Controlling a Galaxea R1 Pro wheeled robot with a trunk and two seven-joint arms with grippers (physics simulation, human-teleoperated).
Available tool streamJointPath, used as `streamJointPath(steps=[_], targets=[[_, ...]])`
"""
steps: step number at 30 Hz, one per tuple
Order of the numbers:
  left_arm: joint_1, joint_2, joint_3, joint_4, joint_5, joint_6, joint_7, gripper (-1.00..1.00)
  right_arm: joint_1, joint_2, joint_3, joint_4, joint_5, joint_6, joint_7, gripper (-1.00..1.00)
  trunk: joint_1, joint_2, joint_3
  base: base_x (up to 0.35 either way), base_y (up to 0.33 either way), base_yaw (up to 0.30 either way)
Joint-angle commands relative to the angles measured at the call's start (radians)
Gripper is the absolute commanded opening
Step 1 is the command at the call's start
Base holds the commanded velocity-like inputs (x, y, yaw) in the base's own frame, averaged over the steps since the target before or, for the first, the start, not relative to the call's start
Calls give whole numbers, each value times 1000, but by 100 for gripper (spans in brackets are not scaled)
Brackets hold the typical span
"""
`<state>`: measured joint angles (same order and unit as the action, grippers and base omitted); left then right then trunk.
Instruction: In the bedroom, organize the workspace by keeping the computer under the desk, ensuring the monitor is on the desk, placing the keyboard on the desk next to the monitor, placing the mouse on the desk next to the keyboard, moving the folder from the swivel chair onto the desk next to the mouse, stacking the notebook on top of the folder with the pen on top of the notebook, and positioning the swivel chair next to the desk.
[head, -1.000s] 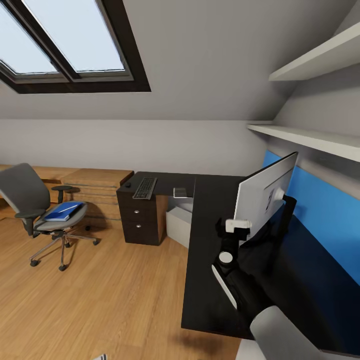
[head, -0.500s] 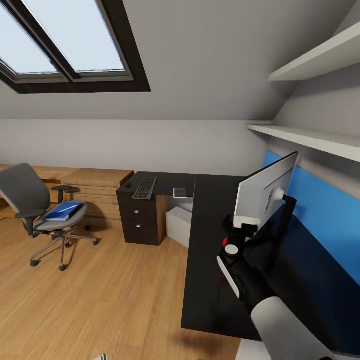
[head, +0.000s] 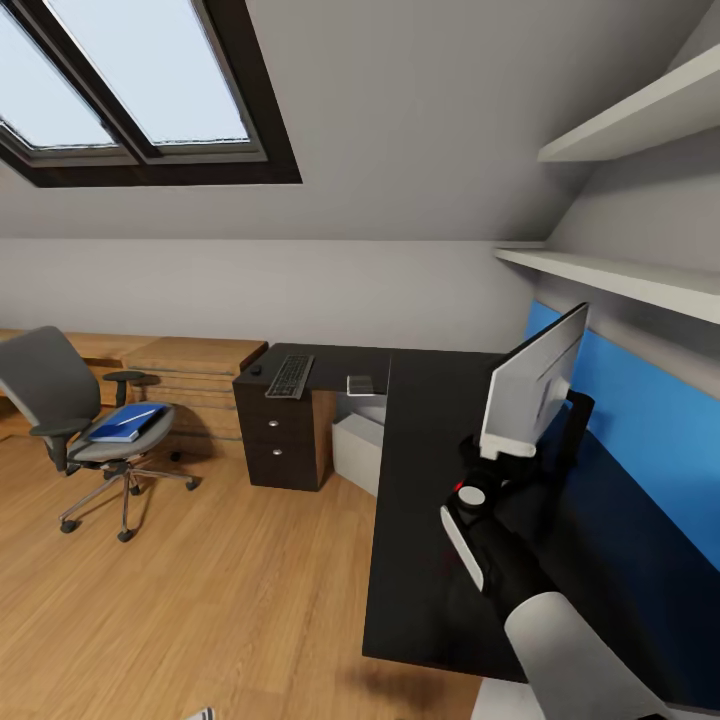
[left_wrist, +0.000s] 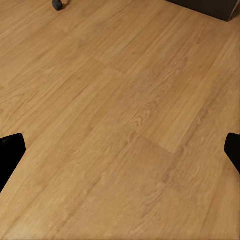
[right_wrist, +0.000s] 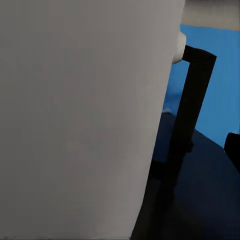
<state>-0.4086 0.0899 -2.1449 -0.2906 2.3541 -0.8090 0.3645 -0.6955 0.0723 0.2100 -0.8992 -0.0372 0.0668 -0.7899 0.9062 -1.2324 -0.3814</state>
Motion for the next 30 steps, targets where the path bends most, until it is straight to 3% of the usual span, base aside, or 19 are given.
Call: streamJointPath(steps=[1,7,18,30], targets=[[-2,1,-8,-4,-2,-4,10,100,-1,-2,2,-1,-26,7,-7,100,0,-1,-1,-14,0,0],[-1,1,-8,-4,-2,-4,10,100,-1,-3,2,-3,-64,7,-10,100,0,-1,-1,-151,-61,0],[-2,2,-7,-4,-1,-5,11,100,-1,-2,5,-3,-64,6,-11,100,0,-1,-1,-131,-229,0],[-2,1,-7,-4,-1,-5,10,100,0,-5,2,-2,-65,5,-8,100,0,-1,-1,-2,-78,0]])
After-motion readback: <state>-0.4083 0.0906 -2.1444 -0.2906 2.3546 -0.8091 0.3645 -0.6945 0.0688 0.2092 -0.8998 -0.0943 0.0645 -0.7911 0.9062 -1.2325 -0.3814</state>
